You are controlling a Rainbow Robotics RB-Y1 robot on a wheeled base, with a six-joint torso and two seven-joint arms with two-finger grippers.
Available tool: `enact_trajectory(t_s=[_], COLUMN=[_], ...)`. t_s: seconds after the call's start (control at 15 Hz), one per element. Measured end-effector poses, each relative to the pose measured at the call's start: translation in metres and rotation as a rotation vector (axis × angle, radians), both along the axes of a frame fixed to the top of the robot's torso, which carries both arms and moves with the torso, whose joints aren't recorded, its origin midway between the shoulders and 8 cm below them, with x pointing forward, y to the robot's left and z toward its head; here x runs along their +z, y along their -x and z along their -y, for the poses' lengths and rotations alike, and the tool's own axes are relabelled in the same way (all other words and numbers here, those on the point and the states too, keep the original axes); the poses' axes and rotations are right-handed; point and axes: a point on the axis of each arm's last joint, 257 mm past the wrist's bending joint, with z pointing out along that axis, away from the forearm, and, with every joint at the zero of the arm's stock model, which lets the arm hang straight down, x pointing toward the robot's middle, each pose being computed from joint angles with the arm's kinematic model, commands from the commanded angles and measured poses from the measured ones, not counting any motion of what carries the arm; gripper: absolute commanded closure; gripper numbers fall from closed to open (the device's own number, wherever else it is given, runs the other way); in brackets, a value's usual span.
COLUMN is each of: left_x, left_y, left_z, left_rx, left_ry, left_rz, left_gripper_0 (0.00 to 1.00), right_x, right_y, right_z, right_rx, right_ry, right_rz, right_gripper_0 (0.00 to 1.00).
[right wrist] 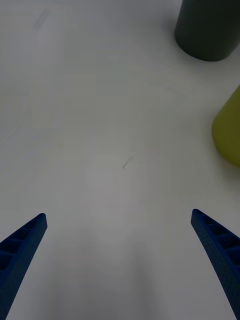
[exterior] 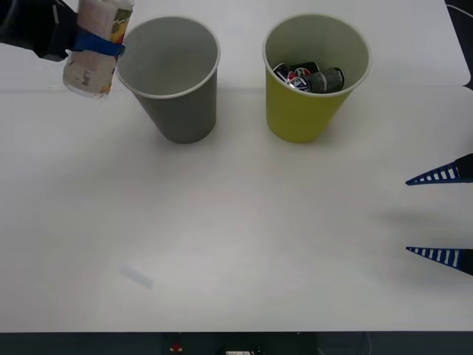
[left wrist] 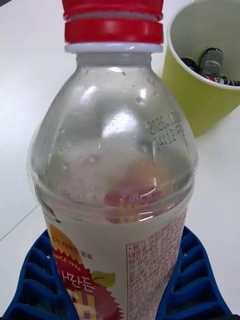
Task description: Put the can into the green bin and the plastic bottle into the gray bin
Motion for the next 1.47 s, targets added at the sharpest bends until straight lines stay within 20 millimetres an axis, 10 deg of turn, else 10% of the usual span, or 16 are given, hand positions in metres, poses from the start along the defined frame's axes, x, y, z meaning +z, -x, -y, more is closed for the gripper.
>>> enact_trajectory(t_s=[0.8,0.87,1.0,1.07,1.47], left_x=[-0.007,-0.008,-0.008,-0.009,-0.009], left_y=[-0.075,-0.076,-0.076,-0.075,-0.061], left_z=[0.037,0.037,0.038,0.039,0.052], left_rx=[0.031,0.031,0.028,0.024,-0.055], left_ry=[0.008,0.006,0.003,-0.001,-0.045], left_rz=[-0.036,-0.035,-0.033,-0.036,-0.021], left_gripper_0=[1.00,0.85,0.12,0.00,0.00], right_x=[0.000,0.000,0.000,0.000,0.000], right_y=[0.000,0.000,0.000,0.000,0.000], right_z=[0.000,0.000,0.000,0.000,0.000], right_rx=[0.000,0.000,0.000,0.000,0.000], right_ry=[0.000,0.000,0.000,0.000,0.000], right_rz=[0.000,0.000,0.000,0.000,0.000], right_gripper_0=[0.00,0.00,0.00,0.00,0.00])
